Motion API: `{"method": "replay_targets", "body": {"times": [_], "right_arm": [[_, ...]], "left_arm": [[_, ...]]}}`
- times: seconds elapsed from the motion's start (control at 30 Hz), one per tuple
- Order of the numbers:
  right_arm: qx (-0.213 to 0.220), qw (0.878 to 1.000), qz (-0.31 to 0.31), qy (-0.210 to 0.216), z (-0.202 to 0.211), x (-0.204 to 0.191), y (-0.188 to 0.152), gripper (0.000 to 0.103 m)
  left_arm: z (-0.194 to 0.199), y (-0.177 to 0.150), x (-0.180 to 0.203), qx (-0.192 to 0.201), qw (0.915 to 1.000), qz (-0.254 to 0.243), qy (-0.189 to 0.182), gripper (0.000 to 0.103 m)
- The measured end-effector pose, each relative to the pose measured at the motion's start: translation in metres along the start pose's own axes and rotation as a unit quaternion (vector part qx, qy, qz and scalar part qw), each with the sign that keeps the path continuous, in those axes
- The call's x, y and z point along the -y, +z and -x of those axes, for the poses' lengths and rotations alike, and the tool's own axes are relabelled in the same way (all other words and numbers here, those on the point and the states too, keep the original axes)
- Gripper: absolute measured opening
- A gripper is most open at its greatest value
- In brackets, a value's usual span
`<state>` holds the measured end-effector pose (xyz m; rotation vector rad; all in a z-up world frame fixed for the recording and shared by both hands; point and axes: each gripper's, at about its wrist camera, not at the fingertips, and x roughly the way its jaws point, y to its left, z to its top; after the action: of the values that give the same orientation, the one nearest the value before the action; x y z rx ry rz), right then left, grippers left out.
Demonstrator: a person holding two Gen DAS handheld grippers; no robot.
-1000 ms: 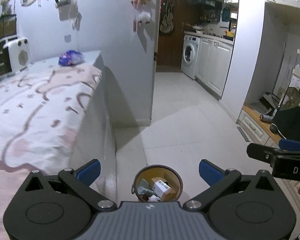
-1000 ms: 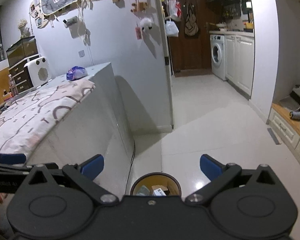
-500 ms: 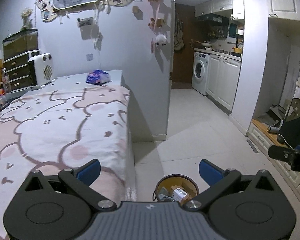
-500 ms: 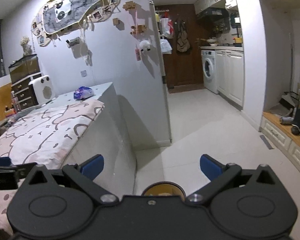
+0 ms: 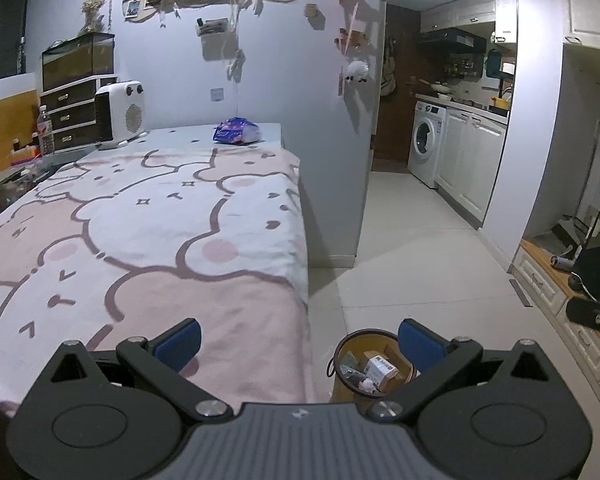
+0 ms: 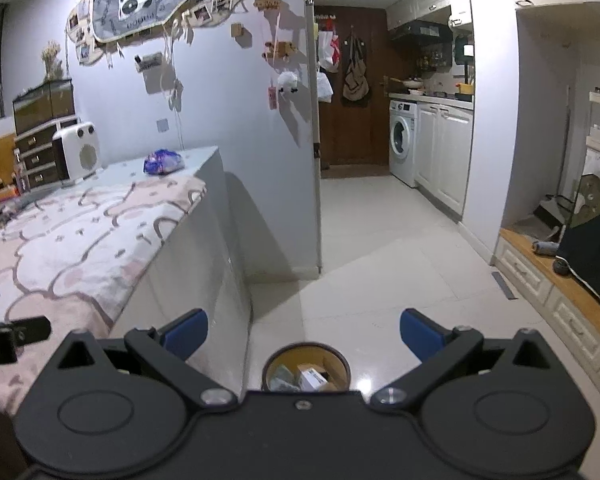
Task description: Collect trash
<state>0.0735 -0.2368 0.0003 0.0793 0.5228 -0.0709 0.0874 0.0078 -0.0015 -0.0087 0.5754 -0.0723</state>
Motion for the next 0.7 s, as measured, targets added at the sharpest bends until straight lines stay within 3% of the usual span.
{"method": "replay_targets", "body": {"times": [0.7], "right_arm": [[-0.017,0.999,0.026,-0.021,0.018,-0.009,-0.026,0.103]], "left_arm": [[0.011,-0.023,0.000,-0.015,0.9998,-0.005,0.014,0.103]]}}
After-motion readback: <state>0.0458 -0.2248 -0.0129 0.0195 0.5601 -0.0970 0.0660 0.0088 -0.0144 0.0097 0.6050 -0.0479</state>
